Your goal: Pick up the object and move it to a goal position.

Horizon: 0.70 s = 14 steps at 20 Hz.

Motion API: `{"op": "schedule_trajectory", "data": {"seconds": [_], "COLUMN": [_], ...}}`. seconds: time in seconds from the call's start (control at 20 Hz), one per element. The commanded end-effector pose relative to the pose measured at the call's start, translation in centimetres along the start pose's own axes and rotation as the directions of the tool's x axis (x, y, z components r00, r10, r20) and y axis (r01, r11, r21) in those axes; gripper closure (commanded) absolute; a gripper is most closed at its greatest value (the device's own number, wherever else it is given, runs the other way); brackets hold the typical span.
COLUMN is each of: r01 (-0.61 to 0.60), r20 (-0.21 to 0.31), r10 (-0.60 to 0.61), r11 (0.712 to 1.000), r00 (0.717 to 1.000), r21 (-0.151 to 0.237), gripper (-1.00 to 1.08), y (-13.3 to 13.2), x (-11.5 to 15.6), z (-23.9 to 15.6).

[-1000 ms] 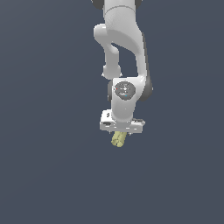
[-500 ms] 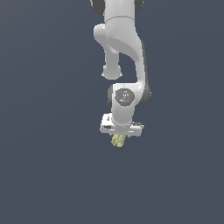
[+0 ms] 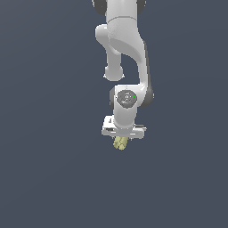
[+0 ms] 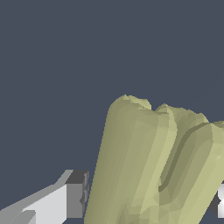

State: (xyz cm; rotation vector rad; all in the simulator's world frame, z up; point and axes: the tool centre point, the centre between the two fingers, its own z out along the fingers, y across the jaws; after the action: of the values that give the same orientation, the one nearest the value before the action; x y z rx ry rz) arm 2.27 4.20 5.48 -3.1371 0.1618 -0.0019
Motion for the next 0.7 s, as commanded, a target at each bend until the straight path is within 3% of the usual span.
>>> {"op": "schedule_trajectory", "data": {"seconds": [0.0, 0.3, 0.65], "r01": [0.000, 0.000, 0.000], "r20": [0.000, 0.000, 0.001], "r10": [0.000, 0.000, 0.000], "r11": [1.000, 1.000, 1.000], "r00": [1.000, 1.000, 1.000], "r21": [0.000, 0.000, 0.000], "gripper": [1.08, 1.08, 1.08], "y": [0.2, 2.7, 9.2], "x": [0.0, -0.2, -0.5], "z": [-0.1, -0.7, -2.3]}}
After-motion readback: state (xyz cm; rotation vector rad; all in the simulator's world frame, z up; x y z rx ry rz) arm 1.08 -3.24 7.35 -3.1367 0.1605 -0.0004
